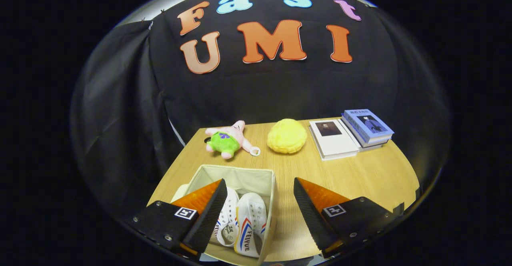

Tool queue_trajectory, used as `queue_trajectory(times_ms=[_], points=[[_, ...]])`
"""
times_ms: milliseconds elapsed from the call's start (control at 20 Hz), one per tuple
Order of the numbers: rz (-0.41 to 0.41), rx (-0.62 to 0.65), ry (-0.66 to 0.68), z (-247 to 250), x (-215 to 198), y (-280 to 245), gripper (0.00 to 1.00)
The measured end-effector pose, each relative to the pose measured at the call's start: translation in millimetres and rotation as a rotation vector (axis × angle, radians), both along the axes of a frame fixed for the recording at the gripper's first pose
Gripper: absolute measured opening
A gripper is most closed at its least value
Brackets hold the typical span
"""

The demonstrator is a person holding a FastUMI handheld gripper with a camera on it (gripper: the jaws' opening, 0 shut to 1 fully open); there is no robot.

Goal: Open the storage box then place both shoes into the box .Put the left shoe in first, then the right shoe, with the right side of both shoes facing outward in a uniform manner.

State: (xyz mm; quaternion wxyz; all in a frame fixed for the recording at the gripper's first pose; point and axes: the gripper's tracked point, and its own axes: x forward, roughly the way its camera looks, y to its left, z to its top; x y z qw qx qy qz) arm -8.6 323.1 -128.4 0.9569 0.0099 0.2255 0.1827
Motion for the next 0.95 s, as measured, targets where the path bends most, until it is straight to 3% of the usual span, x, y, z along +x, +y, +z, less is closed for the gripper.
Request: queue_trajectory(times_ms=[450, 950], points=[[-0.021, -0.01, -0.212, 95.9, 52.0, -58.5, 0.99], [-0.078, 0.056, -0.299, 153.6, 51.5, -108.5, 0.99]])
